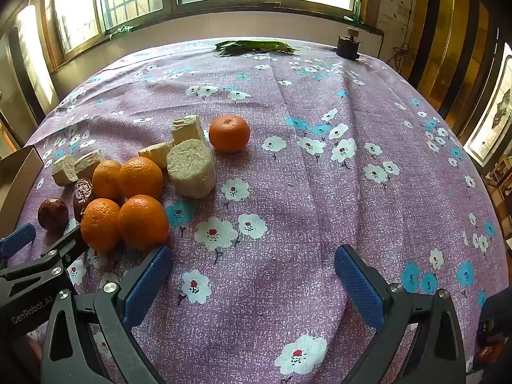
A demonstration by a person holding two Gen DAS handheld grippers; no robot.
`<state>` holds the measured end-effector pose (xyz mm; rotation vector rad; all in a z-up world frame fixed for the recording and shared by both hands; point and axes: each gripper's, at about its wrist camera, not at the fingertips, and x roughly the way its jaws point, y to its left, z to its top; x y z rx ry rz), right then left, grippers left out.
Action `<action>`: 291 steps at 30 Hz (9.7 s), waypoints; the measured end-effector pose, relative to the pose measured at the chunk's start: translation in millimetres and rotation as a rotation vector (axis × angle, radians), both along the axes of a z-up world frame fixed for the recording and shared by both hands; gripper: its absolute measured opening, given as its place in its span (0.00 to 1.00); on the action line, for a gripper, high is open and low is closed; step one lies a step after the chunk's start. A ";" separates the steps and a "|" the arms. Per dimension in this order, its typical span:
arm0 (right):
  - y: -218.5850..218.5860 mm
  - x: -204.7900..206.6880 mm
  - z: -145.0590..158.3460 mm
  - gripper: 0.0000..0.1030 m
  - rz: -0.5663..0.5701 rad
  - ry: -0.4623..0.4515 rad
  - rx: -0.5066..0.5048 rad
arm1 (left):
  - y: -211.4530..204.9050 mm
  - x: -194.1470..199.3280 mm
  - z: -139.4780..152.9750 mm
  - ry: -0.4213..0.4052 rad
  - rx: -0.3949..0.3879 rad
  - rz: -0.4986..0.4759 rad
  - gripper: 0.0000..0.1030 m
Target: Organize fruits
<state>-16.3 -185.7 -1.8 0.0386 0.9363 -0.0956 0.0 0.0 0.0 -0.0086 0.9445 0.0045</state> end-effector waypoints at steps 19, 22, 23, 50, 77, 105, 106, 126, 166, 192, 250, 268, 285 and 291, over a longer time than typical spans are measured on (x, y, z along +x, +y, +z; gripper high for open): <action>0.3 0.1 -0.2 0.99 0.000 -0.001 0.000 | 0.0 0.0 0.0 0.000 0.000 0.000 1.00; 0.4 0.0 -0.2 0.99 0.000 -0.001 0.000 | 0.0 0.0 0.0 0.000 0.000 0.000 1.00; 0.4 0.0 -0.3 0.99 0.000 -0.001 0.000 | 0.0 0.0 0.0 0.000 0.000 0.000 1.00; 0.2 0.3 -0.3 0.99 -0.001 -0.001 0.000 | 38.5 -51.9 32.9 0.028 -0.059 -0.055 1.00; 0.4 -60.9 42.3 1.00 0.099 -0.185 0.137 | 34.9 -76.0 64.4 -0.136 0.001 -0.115 1.00; 8.5 -54.2 46.2 0.88 0.200 -0.188 0.138 | 42.1 -46.1 53.7 -0.087 -0.117 -0.133 1.00; 9.7 -52.5 44.6 0.82 0.205 -0.182 0.136 | 39.3 -42.4 52.2 -0.080 -0.116 -0.137 1.00; 18.3 -23.7 26.9 0.58 0.292 -0.109 0.145 | 23.9 9.9 14.5 0.064 -0.118 -0.172 0.45; 236.8 -4.3 69.7 0.35 0.782 -0.090 0.339 | 210.2 -62.8 64.9 -0.021 -0.090 0.109 0.44; 272.5 -7.4 46.2 0.60 0.857 -0.041 0.207 | 226.8 -59.9 62.3 0.020 -0.081 0.153 0.67; 29.4 -33.2 38.4 0.67 0.405 -0.146 0.364 | 43.3 87.2 21.0 0.225 -0.103 -0.014 0.64; 66.2 12.2 17.6 0.51 0.429 -0.048 0.234 | 53.9 46.4 55.7 0.179 -0.191 -0.126 0.24; 90.4 -32.7 59.8 0.38 0.506 -0.161 0.315 | 123.1 -20.9 84.4 0.025 -0.031 -0.052 0.24; 137.3 -31.3 68.2 0.39 0.590 -0.157 0.323 | 158.8 -30.7 81.9 0.019 -0.014 0.004 0.24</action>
